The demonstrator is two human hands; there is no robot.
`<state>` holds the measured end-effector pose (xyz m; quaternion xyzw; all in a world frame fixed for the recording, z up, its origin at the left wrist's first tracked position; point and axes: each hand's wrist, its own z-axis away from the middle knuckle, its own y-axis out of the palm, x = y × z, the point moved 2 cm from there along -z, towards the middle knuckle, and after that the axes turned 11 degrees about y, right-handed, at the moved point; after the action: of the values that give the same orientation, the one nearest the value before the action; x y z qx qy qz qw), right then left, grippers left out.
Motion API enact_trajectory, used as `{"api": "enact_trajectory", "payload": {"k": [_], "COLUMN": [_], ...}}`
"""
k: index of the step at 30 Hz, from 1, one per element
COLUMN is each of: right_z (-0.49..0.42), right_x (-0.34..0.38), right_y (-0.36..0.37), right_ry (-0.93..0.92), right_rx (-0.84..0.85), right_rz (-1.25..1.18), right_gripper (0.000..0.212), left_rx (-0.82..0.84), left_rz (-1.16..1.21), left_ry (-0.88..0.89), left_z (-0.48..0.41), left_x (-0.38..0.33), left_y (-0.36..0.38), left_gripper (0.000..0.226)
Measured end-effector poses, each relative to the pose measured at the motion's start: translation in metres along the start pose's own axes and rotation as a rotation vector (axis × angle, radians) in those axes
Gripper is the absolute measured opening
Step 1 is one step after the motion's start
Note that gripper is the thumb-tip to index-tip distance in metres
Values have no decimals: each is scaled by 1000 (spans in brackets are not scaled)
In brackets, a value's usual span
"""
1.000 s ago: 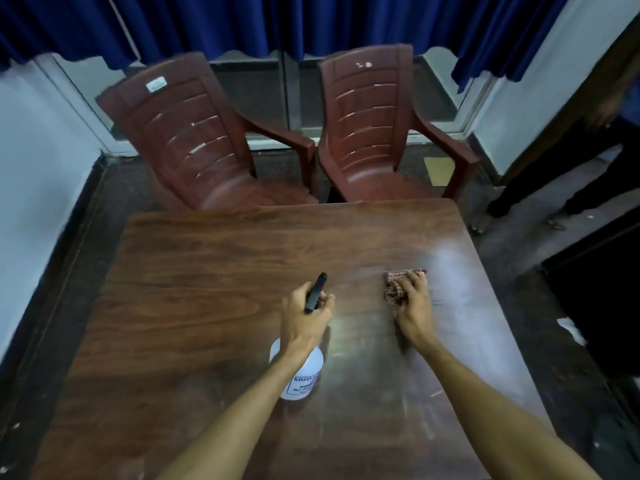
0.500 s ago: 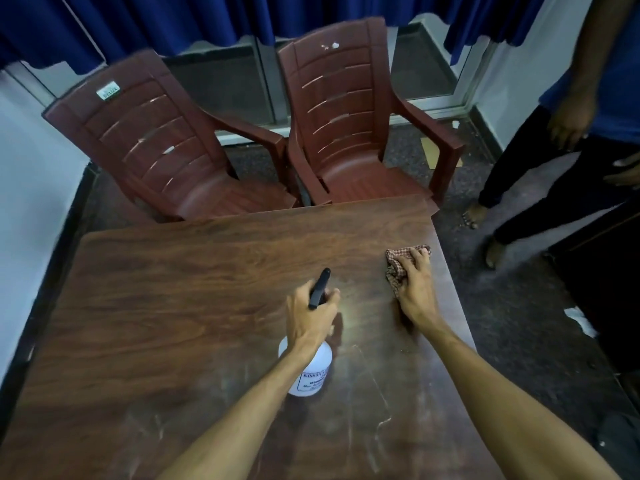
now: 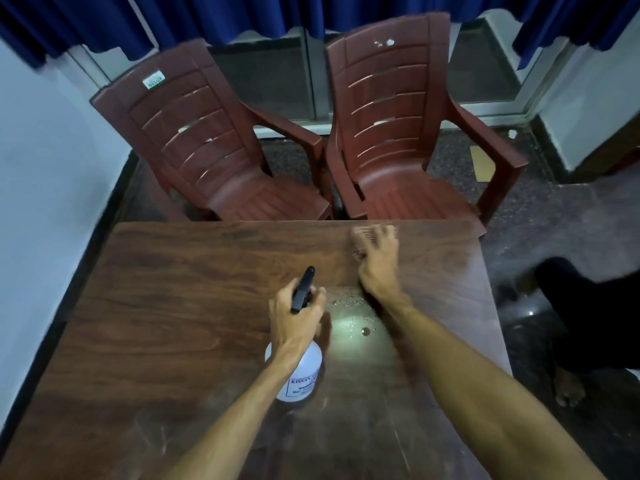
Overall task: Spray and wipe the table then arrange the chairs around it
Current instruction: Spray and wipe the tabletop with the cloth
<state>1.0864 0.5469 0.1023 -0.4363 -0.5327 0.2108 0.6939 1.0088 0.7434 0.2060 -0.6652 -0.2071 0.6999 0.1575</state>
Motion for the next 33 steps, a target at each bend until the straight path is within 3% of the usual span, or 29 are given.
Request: {"api": "enact_trajectory", "payload": {"k": [4,5,9,13,14,18,19,21,24,28,30,33], "right_z": [33,20,-26,-1,-11,-52,-45,-16,4,-12,19,64], "right_x": [64,68,59,43,29,-67,-82,-87,-107,-159,-157,-158], "right_y": [52,53,41,23,9,-60,-68,-71,-71,-106,-97,-90], "right_ry": [-520,-524,-216,-477,-462,43,84,2,-161,173,63,-157], "right_rx": [278,271,157,275,248,60,18,15,102,-87,-72,4], "right_rz": [42,50,52,89,92,16,25,59,99,-14,68,73], "right_gripper": [49,48,54,53,53,61,60,53,60,52,45,58], "left_rx": [-57,-64,-87,-47,-33,23,35,66,116,132,138,149], "left_rz": [-20,-27,-27,-14,-8,24,22,15,12,-8,2,20], "left_ry": [30,31,34,14,17,56,66,84,120,181,194,216], "left_z": [-18,-22,-32,-30,-29,-22,-20,-16,-12,-10,-2,11], "left_x": [5,5,8,0,-1,-12,-17,-25,-37,-40,-43,-44], "left_y": [-15,-19,-22,-5,0,26,32,44,63,75,75,71], "left_gripper": [23,22,23,22,23,22,22,22,21,20,19,18]}}
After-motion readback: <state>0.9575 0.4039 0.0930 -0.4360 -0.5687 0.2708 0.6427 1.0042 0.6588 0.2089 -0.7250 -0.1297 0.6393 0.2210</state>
